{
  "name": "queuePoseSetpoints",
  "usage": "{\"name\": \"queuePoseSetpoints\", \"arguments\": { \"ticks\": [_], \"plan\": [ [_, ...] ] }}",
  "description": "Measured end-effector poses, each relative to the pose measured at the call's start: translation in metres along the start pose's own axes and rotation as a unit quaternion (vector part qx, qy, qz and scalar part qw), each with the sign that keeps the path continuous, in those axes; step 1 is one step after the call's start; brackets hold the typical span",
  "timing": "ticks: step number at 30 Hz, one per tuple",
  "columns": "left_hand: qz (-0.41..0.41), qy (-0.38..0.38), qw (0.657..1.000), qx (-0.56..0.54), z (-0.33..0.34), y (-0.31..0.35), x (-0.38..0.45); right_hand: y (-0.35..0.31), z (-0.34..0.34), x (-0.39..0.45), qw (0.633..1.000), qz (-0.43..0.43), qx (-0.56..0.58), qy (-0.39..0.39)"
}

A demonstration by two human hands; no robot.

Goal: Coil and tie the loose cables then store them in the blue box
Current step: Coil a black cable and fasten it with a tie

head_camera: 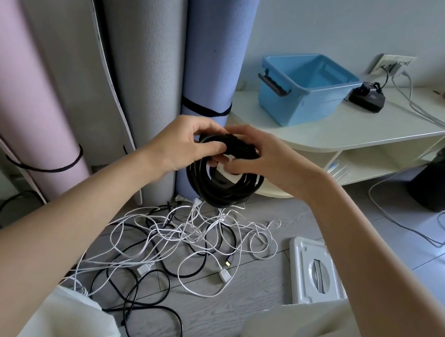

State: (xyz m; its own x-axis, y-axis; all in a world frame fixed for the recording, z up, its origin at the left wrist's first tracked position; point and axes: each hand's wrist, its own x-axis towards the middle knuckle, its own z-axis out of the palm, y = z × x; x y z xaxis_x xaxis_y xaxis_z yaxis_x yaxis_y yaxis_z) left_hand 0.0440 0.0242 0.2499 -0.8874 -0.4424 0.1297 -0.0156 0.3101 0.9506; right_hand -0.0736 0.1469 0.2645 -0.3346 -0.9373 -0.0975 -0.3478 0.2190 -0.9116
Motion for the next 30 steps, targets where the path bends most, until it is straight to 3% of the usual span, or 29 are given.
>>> {"name": "queuePoseSetpoints", "arguments": {
  "ticks": [4, 8, 16, 20, 22, 26, 30],
  "plan": [
    [-0.022, -0.018, 0.999, 0.021, 0.002, -0.001, 0.000, 0.004, 0.009, 0.008, 0.963, -0.035, -0.260, 0.061],
    [-0.032, -0.039, 0.998, 0.031, 0.001, 0.001, 0.001, 0.006, 0.007, 0.010, 0.944, -0.069, -0.310, 0.084],
    [-0.105, -0.027, 0.989, -0.105, 0.002, -0.001, 0.001, 0.011, 0.010, 0.009, 0.899, -0.168, -0.395, 0.081],
    [-0.131, -0.034, 0.982, -0.135, -0.002, -0.006, 0.002, 0.011, 0.015, 0.005, 0.820, -0.242, -0.497, 0.149],
    [-0.134, -0.041, 0.981, -0.132, -0.004, -0.008, 0.002, 0.010, 0.016, 0.003, 0.800, -0.252, -0.515, 0.176],
    [-0.135, -0.032, 0.980, -0.146, -0.004, -0.010, 0.006, 0.013, 0.013, 0.003, 0.803, -0.289, -0.488, 0.186],
    [-0.158, -0.022, 0.972, -0.173, -0.004, -0.012, 0.010, 0.013, 0.012, 0.005, 0.842, -0.319, -0.398, 0.177]
  ]
}}
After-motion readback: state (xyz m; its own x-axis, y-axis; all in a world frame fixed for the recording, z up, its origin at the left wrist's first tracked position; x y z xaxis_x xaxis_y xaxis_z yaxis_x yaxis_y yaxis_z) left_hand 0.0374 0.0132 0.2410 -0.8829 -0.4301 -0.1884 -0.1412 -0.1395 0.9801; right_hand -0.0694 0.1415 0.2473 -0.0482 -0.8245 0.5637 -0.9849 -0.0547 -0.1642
